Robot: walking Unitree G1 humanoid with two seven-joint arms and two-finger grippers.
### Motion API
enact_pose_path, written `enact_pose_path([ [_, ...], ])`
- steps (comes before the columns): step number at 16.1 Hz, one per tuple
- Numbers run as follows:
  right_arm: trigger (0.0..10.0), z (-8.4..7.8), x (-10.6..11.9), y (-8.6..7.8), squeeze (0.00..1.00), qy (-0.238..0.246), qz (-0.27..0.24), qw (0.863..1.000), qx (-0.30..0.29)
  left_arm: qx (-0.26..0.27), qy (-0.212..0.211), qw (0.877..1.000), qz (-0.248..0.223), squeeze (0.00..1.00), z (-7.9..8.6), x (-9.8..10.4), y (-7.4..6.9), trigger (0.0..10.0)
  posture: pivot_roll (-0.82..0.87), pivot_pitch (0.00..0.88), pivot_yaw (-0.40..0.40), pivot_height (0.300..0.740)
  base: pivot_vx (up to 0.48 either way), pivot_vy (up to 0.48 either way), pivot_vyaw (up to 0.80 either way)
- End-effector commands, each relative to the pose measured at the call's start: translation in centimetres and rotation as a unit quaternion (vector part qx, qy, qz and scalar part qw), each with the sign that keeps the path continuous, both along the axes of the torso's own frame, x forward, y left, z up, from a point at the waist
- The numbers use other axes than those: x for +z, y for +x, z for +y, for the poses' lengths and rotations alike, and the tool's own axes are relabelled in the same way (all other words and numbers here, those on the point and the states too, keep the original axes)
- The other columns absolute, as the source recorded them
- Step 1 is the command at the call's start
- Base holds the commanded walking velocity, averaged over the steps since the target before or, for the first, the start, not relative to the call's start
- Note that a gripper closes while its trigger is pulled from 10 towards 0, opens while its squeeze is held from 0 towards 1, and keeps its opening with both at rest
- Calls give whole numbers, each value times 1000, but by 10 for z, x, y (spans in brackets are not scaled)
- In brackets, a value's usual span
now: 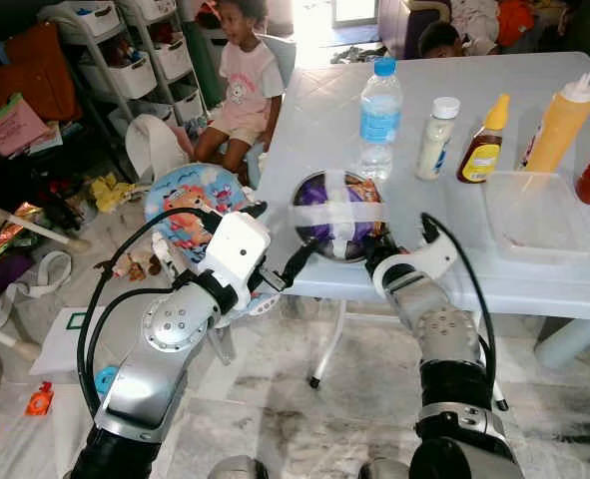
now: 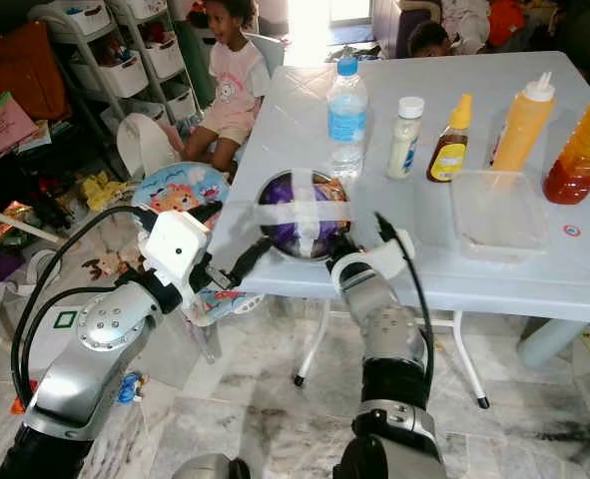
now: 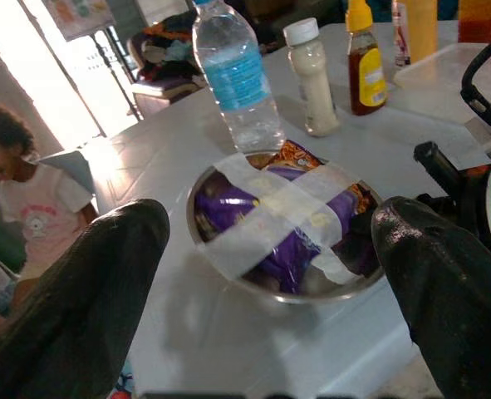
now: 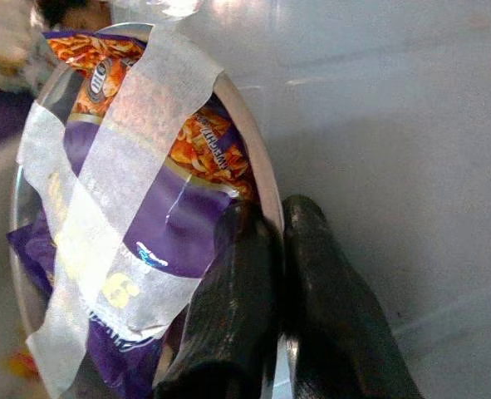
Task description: Restocking fridge
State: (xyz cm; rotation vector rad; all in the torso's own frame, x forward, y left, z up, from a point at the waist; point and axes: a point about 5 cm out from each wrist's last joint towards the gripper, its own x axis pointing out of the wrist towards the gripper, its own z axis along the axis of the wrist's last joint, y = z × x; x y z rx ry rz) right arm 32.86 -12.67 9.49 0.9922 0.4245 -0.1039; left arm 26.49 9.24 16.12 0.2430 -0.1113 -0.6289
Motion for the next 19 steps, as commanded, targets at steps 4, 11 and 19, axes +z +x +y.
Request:
enact_pose_path([
  [4,0,-3,32,-9,0,-269,-144,949,81,127,-16,992,-10,0,22,-1,16,10000,-29,0,84,740,0,0,0],
  [11,10000,-27,25,-21,0,-362,-153,918,48,272,-89,958,35,0,41,-17,28,10000,-58,0,70,740,0,0,0],
  [19,10000,-31,40,-15,0,-409,-181,893,42,283,-89,955,20,0,42,-13,34,10000,-54,0,60,740,-251,0,0],
])
